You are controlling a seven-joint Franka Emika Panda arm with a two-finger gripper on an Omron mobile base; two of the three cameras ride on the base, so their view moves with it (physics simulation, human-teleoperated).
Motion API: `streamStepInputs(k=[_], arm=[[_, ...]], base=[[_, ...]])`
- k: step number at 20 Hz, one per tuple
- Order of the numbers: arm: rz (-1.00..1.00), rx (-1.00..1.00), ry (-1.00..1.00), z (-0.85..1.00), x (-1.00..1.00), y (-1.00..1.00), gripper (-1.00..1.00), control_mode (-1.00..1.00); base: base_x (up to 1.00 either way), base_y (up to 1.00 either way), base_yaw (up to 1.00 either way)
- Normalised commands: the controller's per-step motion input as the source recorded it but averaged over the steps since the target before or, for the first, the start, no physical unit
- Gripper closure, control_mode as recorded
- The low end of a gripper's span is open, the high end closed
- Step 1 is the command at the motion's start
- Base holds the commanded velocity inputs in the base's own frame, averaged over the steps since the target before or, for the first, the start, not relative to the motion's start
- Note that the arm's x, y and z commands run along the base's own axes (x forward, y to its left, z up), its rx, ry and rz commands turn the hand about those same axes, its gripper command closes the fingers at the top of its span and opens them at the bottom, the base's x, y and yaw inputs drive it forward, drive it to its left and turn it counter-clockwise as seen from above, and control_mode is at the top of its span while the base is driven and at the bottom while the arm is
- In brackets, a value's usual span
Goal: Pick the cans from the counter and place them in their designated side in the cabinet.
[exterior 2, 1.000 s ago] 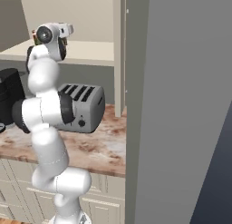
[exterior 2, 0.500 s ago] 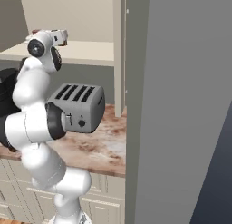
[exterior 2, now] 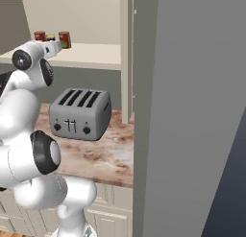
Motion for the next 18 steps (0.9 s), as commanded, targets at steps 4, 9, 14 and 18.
streamStepInputs(k=[4,9,14,18], arm=[[0.0,-0.05,0.25,-0.03,-0.68,0.0,-1.0,-1.0],[0.0,-0.06,0.24,-0.1,-0.74,-0.02,-1.0,-1.0],[0.02,-0.07,0.12,-0.24,-0.9,-0.16,-1.0,-1.0],[0.04,-0.02,0.0,-0.3,-0.93,-0.33,-1.0,-1.0]], base=[[0.0,0.0,0.0],[0.0,0.0,0.0],[0.0,0.0,0.0],[0.0,0.0,0.0]])
